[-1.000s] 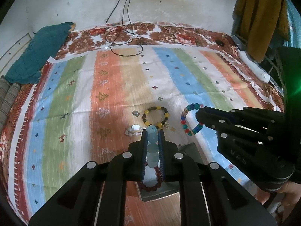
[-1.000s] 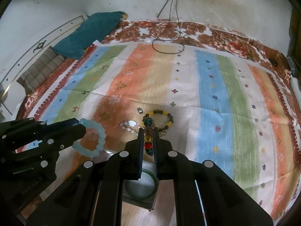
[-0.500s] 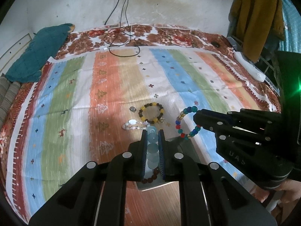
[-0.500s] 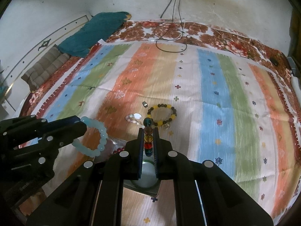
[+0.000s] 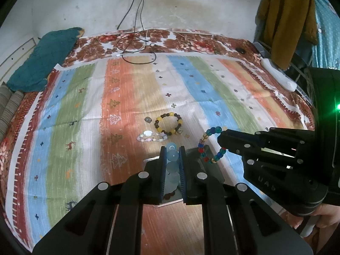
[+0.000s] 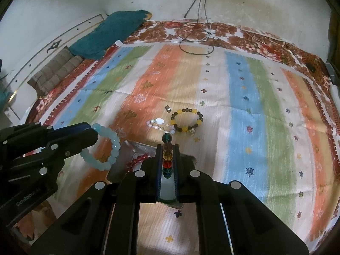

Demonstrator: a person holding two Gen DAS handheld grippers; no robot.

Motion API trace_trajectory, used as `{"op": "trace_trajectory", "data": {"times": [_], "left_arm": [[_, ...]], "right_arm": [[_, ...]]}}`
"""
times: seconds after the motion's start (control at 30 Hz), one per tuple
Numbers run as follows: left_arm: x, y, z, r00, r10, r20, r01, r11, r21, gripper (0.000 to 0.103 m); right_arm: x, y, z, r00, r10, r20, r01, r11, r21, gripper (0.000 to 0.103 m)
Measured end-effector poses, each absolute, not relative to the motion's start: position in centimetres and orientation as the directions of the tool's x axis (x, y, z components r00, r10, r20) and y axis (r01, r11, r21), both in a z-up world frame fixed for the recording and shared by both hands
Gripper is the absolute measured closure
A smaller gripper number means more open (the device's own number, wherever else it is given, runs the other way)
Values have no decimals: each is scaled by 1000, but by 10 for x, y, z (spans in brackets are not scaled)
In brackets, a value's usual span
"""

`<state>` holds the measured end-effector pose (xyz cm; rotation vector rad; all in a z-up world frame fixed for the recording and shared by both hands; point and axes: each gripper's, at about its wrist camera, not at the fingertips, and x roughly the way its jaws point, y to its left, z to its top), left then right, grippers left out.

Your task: Organize jewelry

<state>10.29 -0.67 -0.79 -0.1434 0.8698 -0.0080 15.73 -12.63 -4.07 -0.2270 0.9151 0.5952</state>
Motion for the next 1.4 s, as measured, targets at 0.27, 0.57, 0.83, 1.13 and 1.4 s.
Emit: {"op": "trace_trajectory", "data": {"times": [0.27,0.57,0.83,1.13,1.4], "left_arm": [[103,-6,-15,625,-57,-779,-71,989,-129,88],[105,4,-17,605,-45,-795,-123,981,-149,77],[112,16,-20,596,-35,-802,-158,974,-160,64],[119,25,-27,575,-15,-818,-191,970,-153,54],[130,31,-35,553,0,-833,-216,966,-143,42]], "right_arm": [[161,-126,-45,449,367,-815,-558,827,66,92],[176,-136,-52,447,324,-834,-499,864,68,74],[184,-135,-57,441,307,-844,-486,871,63,65],[193,-136,-58,441,304,-844,-475,877,67,54],[206,-132,-63,439,280,-854,-461,886,53,49]]}}
